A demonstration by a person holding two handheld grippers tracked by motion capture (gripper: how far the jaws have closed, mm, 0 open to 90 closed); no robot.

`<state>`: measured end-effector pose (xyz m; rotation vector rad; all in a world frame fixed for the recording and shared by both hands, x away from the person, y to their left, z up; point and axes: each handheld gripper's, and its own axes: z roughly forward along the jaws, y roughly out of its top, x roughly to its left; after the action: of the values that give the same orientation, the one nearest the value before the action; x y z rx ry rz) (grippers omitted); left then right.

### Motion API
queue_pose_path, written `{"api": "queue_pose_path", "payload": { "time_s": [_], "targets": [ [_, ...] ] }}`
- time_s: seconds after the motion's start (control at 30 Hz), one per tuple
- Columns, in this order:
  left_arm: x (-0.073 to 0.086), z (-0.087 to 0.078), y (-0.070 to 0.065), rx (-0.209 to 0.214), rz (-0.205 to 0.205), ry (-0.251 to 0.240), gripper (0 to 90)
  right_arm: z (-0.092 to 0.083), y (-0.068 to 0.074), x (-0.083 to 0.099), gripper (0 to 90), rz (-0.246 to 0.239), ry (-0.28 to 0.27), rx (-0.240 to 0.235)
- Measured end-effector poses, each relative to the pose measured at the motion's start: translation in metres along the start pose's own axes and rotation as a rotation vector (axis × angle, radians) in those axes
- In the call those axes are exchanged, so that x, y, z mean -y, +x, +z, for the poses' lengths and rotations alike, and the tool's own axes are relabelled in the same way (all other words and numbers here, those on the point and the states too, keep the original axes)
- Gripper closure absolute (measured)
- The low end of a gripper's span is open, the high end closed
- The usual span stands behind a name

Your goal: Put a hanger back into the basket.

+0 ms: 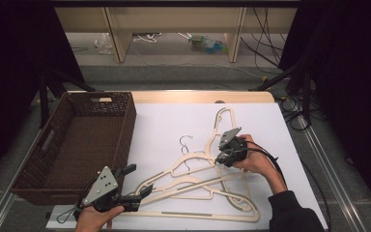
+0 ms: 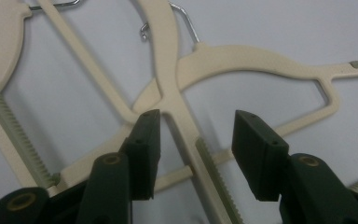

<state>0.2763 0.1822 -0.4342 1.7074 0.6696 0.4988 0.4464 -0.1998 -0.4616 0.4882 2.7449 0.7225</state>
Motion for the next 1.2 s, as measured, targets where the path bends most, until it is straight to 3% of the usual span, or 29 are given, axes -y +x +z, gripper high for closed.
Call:
{"api": "queue_pose_path", "payload": {
  "time_s": [0.03, 0.17, 0.2, 0.3, 0.43, 0.53, 0.6, 0.8, 0.93, 1.17, 1.2],
  "targets": [
    [0.0003, -0.0001, -0.0012, -0.004, -0.018, 0.000, 16.4, 0.0010, -0.0006, -0.0008, 55.1, -0.016, 0.007, -0.009],
    [0.0006, 0.0005, -0.0011, 0.001, -0.022, -0.010, 16.5, 0.0061, -0.0011, -0.0021, 59.2, -0.052, 0.041, -0.026],
    [-0.0001, 0.0005, 0.0016, 0.006, 0.015, -0.009, 16.5, 0.0071, -0.0007, -0.0020, 60.1, -0.052, 0.043, -0.036],
    [-0.0002, -0.0001, 0.0011, 0.001, 0.012, 0.002, 16.5, 0.0079, -0.0028, -0.0015, 61.9, -0.074, 0.036, -0.051],
    [0.0000, 0.0001, -0.0001, -0.001, 0.003, 0.005, 16.7, 0.0075, -0.0046, 0.0004, 67.9, -0.052, 0.032, -0.099],
    [0.0002, 0.0001, -0.0007, -0.001, -0.006, 0.005, 16.7, 0.0062, -0.0042, 0.0017, 72.4, -0.065, 0.036, -0.139],
    [0.0000, 0.0002, 0.0010, 0.002, 0.014, 0.008, 16.7, 0.0059, -0.0048, 0.0023, 73.7, -0.071, 0.037, -0.156],
    [0.0003, 0.0007, -0.0006, -0.003, -0.004, 0.008, 16.7, 0.0068, -0.0076, 0.0047, 70.5, -0.082, 0.022, -0.166],
    [0.0002, 0.0009, -0.0015, -0.002, -0.008, 0.006, 16.8, 0.0065, -0.0066, 0.0045, 75.6, -0.104, 0.025, -0.180],
    [0.0002, 0.0011, -0.0019, 0.000, -0.013, 0.010, 16.8, 0.0041, -0.0047, 0.0041, 80.3, -0.183, 0.028, -0.198],
    [0.0001, 0.0016, -0.0012, 0.005, 0.002, 0.011, 16.8, 0.0032, -0.0047, 0.0042, 80.3, -0.187, 0.028, -0.197]
  ]
}}
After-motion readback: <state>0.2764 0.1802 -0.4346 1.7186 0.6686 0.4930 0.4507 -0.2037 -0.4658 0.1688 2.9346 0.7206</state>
